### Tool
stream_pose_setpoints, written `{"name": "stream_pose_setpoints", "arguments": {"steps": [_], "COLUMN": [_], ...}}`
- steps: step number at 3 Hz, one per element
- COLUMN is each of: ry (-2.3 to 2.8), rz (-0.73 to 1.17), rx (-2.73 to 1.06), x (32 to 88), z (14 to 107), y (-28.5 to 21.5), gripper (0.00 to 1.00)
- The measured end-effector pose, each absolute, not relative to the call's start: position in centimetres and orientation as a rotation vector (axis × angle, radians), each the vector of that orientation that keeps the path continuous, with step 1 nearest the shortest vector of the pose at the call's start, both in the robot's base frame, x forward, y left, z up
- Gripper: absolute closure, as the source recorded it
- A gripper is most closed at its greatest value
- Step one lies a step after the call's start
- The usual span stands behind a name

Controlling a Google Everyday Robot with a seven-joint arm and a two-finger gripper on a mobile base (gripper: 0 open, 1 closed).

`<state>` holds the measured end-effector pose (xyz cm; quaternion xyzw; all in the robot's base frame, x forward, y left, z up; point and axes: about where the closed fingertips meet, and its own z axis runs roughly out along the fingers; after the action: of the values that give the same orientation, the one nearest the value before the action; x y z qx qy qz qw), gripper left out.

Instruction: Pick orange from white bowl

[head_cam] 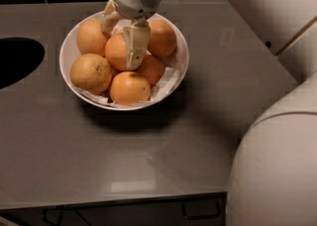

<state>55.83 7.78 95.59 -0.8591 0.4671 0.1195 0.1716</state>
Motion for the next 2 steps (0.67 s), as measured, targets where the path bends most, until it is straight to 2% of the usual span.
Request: {"name": "stream_pose_setpoints", "arguments": {"steps": [2], "ry": [1.331], "rz": [0.342], "rx": [-2.441], "x": [55.67], "z": [95.83], "y": [7.83], "gripper": [0.30]}}
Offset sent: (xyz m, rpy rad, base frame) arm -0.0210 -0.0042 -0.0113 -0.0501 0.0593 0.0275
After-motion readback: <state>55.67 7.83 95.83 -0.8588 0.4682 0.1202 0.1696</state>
